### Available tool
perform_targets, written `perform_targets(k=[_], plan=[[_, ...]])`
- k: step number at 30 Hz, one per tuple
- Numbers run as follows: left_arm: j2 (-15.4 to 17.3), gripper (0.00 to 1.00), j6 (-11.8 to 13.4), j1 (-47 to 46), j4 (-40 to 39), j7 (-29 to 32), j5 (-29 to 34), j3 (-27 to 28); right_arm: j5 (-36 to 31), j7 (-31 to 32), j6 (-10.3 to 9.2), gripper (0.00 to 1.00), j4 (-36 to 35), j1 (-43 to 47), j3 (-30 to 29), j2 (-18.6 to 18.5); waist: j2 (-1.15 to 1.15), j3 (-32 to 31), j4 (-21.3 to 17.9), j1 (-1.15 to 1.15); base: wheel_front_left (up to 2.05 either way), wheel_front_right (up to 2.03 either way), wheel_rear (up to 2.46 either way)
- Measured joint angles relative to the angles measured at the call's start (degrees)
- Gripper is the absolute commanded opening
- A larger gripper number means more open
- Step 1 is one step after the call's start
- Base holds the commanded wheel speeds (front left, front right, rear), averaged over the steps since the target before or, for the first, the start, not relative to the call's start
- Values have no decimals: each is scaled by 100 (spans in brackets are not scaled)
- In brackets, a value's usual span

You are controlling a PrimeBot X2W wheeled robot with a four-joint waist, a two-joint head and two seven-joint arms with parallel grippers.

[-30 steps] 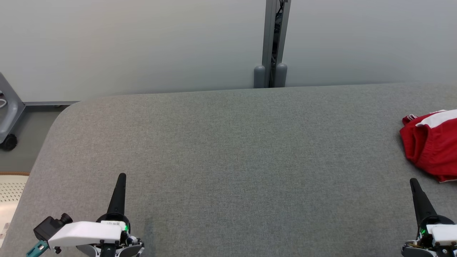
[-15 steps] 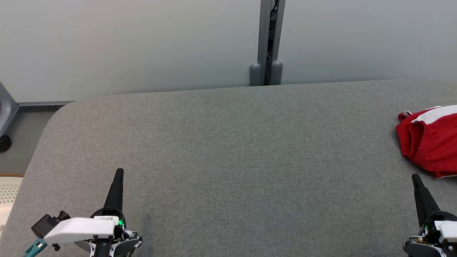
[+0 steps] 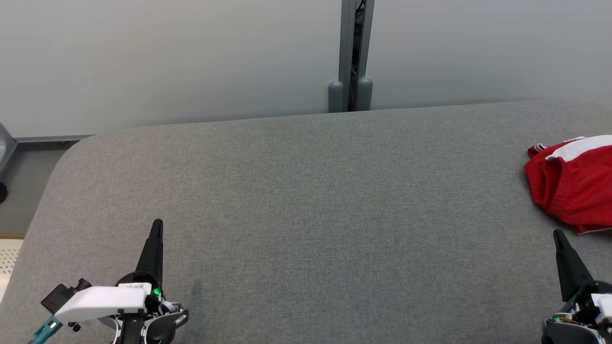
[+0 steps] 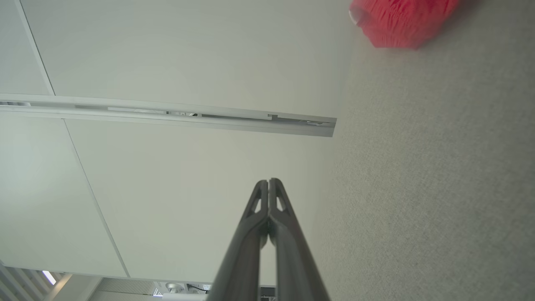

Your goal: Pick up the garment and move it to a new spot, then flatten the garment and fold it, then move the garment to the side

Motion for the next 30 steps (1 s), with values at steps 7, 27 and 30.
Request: perform_targets(k=[7,27,30], plan=[[-2,0,-1,-29,0,63,-213,34,233,97,0,0,-3,-37,-44,-4,0,25,-44,0,0,0,0],[-15,0,-1,-43,0,81,-246,63,294,104,0,0,-4,-65,-55,-7,0,28,-51,0,0,0,0],[-16,0,-2,-43,0,87,-246,67,294,105,0,0,-4,-65,-54,-7,0,28,-50,0,0,0,0]])
